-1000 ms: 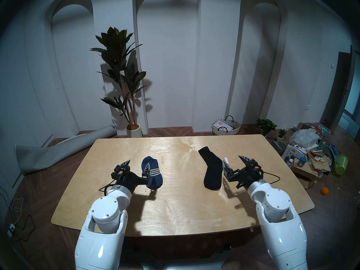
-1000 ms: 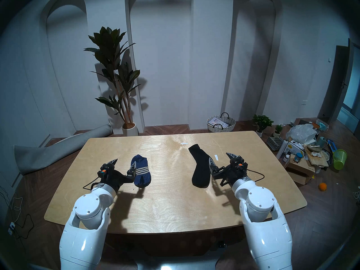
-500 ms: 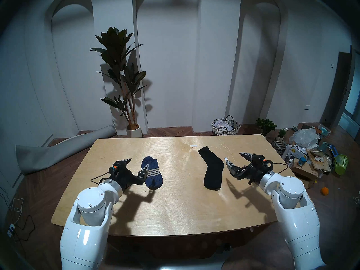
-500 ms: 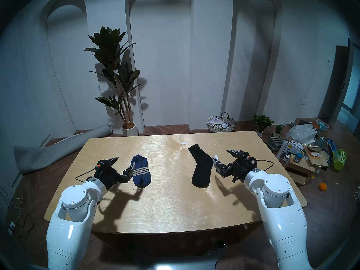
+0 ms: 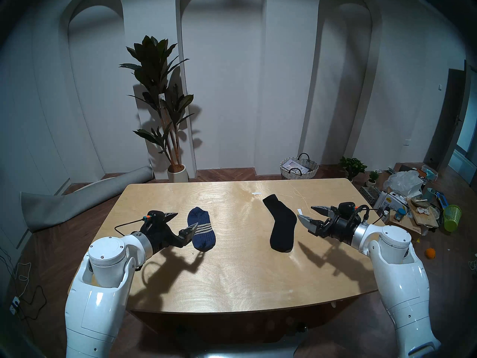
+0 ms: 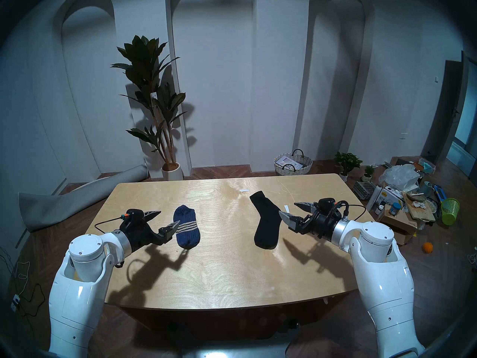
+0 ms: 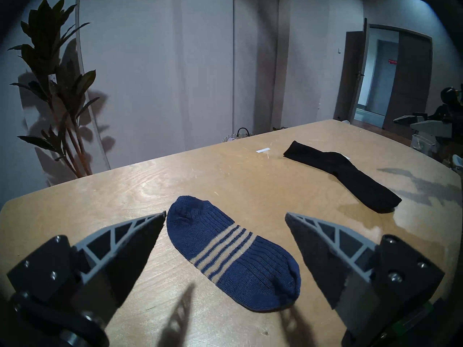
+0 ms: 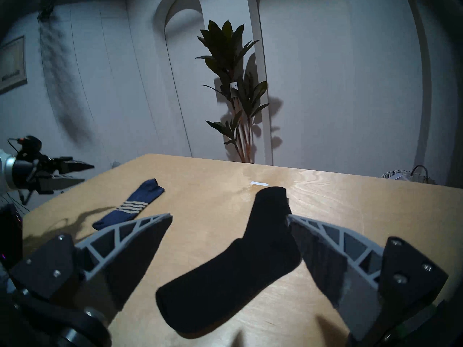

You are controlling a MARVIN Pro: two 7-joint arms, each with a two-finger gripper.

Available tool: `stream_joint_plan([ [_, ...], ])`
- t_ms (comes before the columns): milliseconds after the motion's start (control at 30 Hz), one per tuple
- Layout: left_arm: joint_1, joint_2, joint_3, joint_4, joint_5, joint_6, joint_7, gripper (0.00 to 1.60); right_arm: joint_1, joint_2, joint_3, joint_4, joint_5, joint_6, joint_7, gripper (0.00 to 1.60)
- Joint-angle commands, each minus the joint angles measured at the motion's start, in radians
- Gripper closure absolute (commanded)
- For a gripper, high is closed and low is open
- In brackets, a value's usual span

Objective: Fold socks in half once and place them neatly on the table

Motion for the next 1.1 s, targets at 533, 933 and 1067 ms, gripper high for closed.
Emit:
stream_joint_plan([
  [533,-0.242,-0.09,-0.041,0.09,-0.135,0.176,0.041,0.0,0.151,0.074,0.073,0.139,0.205,0.381,0.167,0.0],
  [933,-0.352,-0.11,-0.117,0.197,-0.239,0.351,0.057,0.0,0.214,0.091,0.071,0.206,0.277,0.553,0.146,0.0],
  [1067,-0.381,-0.099,-0.156,0.242,-0.273,0.418,0.057,0.0,0.242,0.093,0.071,0.218,0.301,0.553,0.102,0.0],
])
